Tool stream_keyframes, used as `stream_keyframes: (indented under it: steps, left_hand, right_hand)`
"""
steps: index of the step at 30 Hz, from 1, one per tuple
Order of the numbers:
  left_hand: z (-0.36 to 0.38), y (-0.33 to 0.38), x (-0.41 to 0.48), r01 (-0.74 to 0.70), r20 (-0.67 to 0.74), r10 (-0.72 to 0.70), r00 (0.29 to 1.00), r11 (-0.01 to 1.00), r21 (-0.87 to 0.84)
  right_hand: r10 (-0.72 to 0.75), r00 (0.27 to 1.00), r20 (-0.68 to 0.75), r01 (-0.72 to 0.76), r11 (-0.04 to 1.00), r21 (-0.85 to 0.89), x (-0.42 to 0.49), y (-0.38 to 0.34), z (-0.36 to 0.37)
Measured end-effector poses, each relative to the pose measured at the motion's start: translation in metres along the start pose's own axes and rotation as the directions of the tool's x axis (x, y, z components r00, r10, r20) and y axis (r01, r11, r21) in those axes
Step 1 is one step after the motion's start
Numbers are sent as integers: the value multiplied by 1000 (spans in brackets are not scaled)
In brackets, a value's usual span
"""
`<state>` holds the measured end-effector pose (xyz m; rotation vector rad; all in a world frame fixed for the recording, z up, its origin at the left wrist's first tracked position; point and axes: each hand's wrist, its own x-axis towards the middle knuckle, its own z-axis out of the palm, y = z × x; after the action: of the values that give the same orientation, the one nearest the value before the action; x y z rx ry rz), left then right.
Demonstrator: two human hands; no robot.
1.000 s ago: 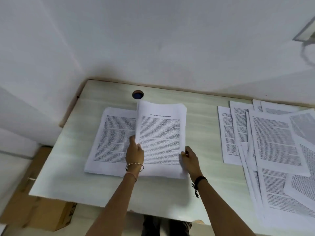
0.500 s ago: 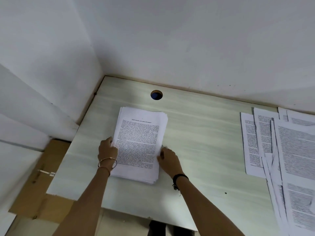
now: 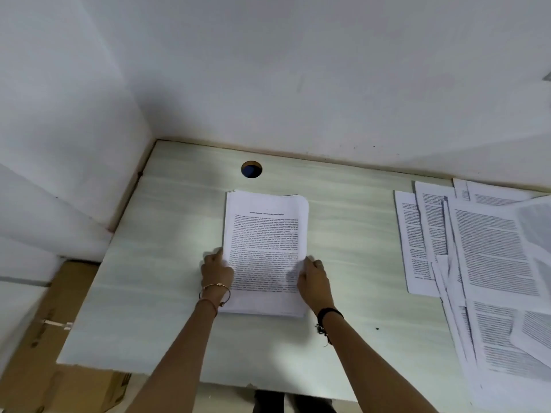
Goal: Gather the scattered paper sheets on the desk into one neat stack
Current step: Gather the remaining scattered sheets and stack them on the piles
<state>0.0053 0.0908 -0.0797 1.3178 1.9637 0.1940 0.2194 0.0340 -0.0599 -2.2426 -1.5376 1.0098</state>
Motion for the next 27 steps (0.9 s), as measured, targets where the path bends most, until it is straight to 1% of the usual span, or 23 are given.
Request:
stream_keyframes:
  steps: [6, 11, 15, 17, 18, 19, 20, 22, 23, 24, 27]
  left_hand:
    - [36, 57, -23, -113, 75, 120, 990, 990, -88]
    - [60, 97, -44, -178, 163, 215, 963, 960, -214]
    - [75, 118, -57, -164, 249, 263, 932, 920, -357]
    - [83, 125, -61, -106, 300, 245, 922, 905, -413]
    - [86, 128, -62, -93, 301, 230, 925, 908, -408]
    - [89, 130, -62, -104, 264, 217, 940, 918, -383]
    - [95, 136, -64, -145, 181, 210, 961, 938, -316]
    - [105, 145, -67, -209, -32, 206, 978, 962, -175]
    - [109, 150, -69, -227, -110, 213, 971, 965, -135]
    - [113, 155, -71, -251, -157, 232, 960, 962, -110]
    - [143, 186, -89, -322, -250, 302, 920, 946, -40]
  right_hand:
    - [133, 991, -34, -131, 990, 47, 2, 52, -43]
    - [153, 983, -100, -143, 984, 105, 5, 89, -71]
    - [156, 983, -99, -142, 981, 132, 8, 116, -90]
    - [164, 982, -95, -149, 979, 142, 8, 128, -101]
    - [157, 984, -85, -144, 979, 141, 8, 132, -105]
    - [135, 988, -70, -125, 983, 133, 8, 136, -108]
    - [100, 993, -57, -92, 988, 120, 7, 143, -114]
    - [24, 998, -56, -18, 994, 110, 4, 156, -123]
    - [4, 998, -69, 4, 993, 121, 2, 162, -127]
    - [-3, 996, -95, 16, 991, 136, 1, 168, -132]
    - [-34, 975, -221, 68, 987, 148, -3, 210, -164]
